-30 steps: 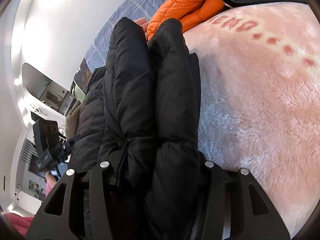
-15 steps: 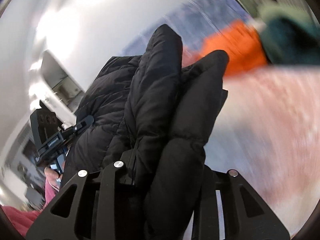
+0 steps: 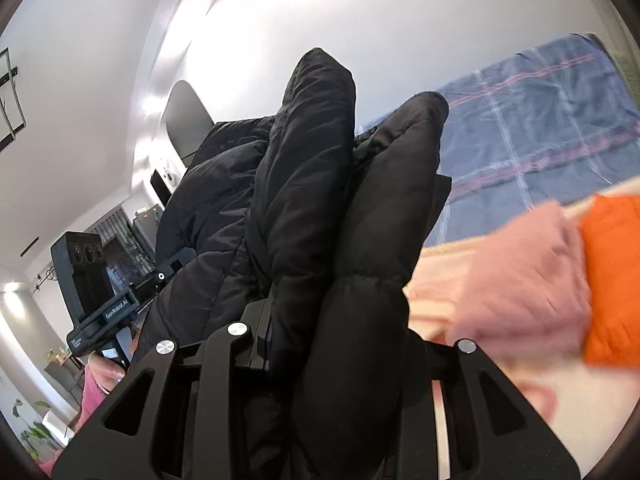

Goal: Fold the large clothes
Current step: 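Lift the black jacket bundle with both tools and carry it beside the brown fleece, then lower the bundle onto the blanket and open both tools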

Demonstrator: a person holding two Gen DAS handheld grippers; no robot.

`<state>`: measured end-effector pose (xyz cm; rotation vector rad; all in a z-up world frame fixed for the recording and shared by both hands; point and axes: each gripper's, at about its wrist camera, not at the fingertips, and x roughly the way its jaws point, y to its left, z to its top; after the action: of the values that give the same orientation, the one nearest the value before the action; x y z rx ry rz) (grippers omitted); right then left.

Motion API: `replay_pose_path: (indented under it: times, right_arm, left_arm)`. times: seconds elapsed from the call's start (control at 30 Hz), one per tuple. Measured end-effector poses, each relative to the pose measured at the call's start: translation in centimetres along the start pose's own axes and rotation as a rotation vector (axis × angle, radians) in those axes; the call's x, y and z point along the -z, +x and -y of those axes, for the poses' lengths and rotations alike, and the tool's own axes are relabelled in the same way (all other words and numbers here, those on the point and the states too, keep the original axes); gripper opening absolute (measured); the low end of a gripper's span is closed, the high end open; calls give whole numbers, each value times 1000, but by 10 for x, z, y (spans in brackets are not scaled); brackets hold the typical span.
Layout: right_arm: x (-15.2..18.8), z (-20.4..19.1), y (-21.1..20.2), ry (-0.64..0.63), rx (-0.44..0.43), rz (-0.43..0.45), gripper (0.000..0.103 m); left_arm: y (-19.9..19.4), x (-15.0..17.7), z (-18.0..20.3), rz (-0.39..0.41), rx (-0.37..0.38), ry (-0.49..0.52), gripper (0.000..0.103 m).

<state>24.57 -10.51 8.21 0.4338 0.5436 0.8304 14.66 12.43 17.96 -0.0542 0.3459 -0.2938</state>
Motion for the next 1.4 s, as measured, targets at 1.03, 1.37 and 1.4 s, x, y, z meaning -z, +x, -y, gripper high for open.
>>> replay_pose_path:
  times: [1.03,1.37,1.4]
  right_arm:
    - [57,109,251,-165,534,-303,82]
    - [85,51,94,-217,493,-151,82]
    - [94,42,77,-233,506,-137,82]
  left_arm:
    - [289,160,-139,-413,-491,187,62]
    - [166,154,-91,-242,-319,73,75]
    - [153,156,-82,-232,-304,71,76]
